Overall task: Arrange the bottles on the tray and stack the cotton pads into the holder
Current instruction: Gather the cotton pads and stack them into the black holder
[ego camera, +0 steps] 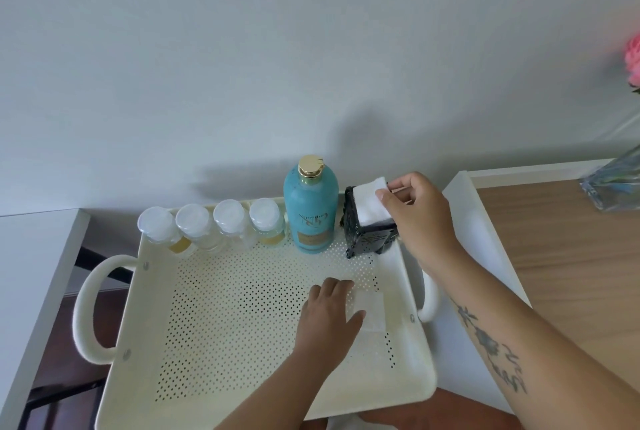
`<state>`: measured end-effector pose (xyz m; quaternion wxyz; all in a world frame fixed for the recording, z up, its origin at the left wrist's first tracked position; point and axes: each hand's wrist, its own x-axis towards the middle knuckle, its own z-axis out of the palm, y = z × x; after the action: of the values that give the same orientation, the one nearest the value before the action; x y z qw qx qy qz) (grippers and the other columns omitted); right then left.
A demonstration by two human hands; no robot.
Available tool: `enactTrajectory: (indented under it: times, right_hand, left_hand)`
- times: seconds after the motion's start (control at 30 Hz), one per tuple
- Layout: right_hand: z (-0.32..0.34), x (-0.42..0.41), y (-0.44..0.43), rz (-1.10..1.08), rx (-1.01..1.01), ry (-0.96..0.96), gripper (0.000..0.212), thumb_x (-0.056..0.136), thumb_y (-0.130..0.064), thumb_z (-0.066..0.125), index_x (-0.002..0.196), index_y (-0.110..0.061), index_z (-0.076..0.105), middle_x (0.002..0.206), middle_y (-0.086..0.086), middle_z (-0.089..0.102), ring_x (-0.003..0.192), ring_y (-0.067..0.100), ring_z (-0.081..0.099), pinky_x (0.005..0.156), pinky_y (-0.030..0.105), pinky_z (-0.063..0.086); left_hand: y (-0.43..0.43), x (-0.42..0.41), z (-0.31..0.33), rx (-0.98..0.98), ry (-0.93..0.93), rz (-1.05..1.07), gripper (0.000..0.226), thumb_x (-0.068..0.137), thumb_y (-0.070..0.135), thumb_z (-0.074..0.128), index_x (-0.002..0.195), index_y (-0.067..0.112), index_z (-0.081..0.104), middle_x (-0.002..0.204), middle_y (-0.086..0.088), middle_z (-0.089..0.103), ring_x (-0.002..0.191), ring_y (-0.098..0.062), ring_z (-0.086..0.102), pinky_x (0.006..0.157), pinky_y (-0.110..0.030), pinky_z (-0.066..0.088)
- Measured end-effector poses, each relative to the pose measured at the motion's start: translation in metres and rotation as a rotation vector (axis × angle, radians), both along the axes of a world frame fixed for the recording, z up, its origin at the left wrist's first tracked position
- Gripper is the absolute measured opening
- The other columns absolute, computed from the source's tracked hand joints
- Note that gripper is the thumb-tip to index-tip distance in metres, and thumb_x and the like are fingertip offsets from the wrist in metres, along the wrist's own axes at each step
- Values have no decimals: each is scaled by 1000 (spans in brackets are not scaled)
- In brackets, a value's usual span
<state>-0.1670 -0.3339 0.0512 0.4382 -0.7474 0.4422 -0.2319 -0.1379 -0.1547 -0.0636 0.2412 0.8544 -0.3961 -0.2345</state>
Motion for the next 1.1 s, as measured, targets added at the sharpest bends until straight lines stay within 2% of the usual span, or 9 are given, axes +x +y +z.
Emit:
enactTrajectory:
  times: [0.17,0.27,0.4,0.5,0.67,0.77,0.83,0.93,1.1]
  right_hand:
    - [0,1,-2,-8,-21,-4,13,87,-31,67,89,-20,61,75,-9,62,66,7,55,57,23,38]
    - [-4,1,1,26,-110,79,13,88,-29,65,91,-17,59,81,-9,61,73,13,55,57,24,38]
    - [-5,-5,11,39,-382,79,15,92,-23,63,101,-11,60,104,2,59,99,23,54,73,28,41]
    - [-9,-17,18,191,-632,102,21,94,-17,58,111,-8,63,117,7,62,110,27,56,89,36,48]
    - [-26,-31,27,406,-783,243,30,92,-17,59,119,-5,66,123,10,67,118,28,60,103,42,45]
    - [-28,-32,27,443,-787,322,33,95,-25,52,120,-9,65,123,7,68,122,26,58,111,44,37]
    - [-27,-31,27,456,-792,364,36,96,-32,46,119,-12,65,123,4,68,125,24,56,114,44,31]
    - [-27,-31,28,469,-787,404,41,95,-36,45,119,-11,66,124,2,69,130,24,53,116,47,27]
    - [-25,-32,28,481,-747,416,41,94,-36,49,122,-10,65,127,3,67,134,24,49,116,47,28]
  left_hand:
    - [-6,5,-2,7,24,44,41,89,39,60,127,26,55,116,7,57,107,-18,50,89,-34,48]
    - [-6,8,-4,-13,60,62,32,87,34,63,118,26,59,105,9,62,99,-14,50,83,-31,48]
    - [-7,9,-3,-28,90,72,18,86,30,65,102,24,62,95,10,66,93,-14,50,80,-31,48]
    - [-9,8,-4,-19,90,85,14,86,30,64,98,23,64,94,9,66,93,-15,50,81,-31,48]
    - [-12,9,-3,10,112,114,9,88,28,62,93,21,65,94,7,67,93,-17,51,80,-34,49]
    - [-10,13,2,-39,250,164,1,86,21,62,86,21,61,86,8,64,83,-13,56,70,-26,49]
    - [-6,17,7,-73,392,254,6,86,21,62,82,22,58,82,9,63,70,-5,56,59,-17,45]
    - [4,22,18,-145,571,377,7,87,22,63,82,23,59,77,6,66,55,1,52,48,-12,41]
    - [21,26,45,-316,754,470,3,91,17,65,88,17,64,77,-1,74,67,-10,67,67,-25,56]
